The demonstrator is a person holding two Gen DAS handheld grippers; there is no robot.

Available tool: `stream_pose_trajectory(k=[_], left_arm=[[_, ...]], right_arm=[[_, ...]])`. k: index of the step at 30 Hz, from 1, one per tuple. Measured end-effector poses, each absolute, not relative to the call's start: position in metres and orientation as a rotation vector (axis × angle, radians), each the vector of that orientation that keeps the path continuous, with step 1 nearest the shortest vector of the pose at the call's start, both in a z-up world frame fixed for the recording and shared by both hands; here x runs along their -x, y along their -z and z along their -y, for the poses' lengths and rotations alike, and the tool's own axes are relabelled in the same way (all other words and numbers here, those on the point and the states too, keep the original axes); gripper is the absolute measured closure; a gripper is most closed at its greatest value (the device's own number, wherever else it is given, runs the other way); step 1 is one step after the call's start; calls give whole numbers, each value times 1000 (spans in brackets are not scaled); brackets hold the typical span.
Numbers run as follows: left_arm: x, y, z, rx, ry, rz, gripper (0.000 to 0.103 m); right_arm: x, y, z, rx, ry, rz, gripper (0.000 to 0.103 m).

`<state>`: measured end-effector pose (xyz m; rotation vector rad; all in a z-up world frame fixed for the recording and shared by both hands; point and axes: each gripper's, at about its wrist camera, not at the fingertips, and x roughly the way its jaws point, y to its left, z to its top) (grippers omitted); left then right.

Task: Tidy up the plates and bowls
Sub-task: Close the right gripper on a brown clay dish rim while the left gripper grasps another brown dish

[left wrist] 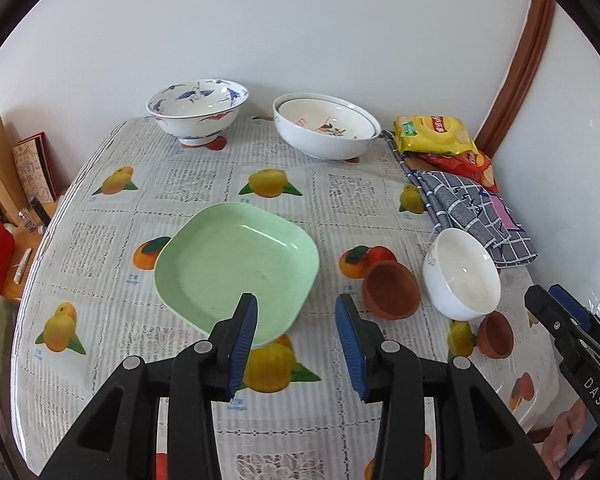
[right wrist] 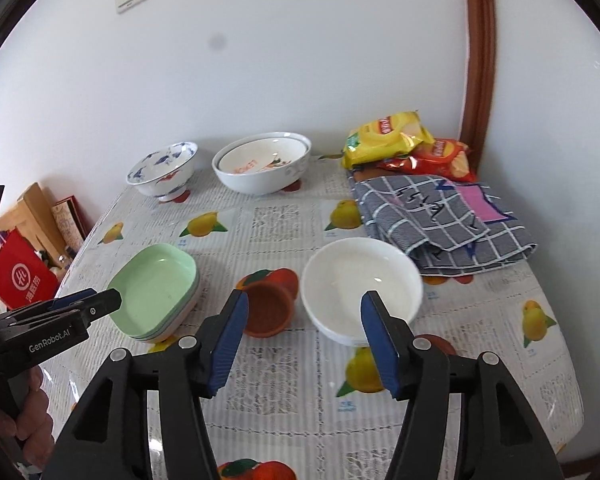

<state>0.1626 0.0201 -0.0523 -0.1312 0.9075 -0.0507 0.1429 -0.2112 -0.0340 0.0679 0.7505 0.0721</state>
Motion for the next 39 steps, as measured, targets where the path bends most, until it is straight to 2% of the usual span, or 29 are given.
stream_pose_trajectory(k=[9, 18, 35, 39], left_arm=[[-156, 53, 28, 89, 107, -900, 63], [-175, 76, 43, 108, 69, -933, 63], [-224, 127, 66, 59, 22, -1036, 63], [-233, 138, 70, 58, 23, -1060, 63]], right_arm=[[-118, 50, 287, -168, 28, -818, 40], [-114, 76, 331, -212, 78, -880, 40], [-143, 125, 347, -199, 68, -945, 41], [-150, 135, 346, -196, 62, -965, 47]])
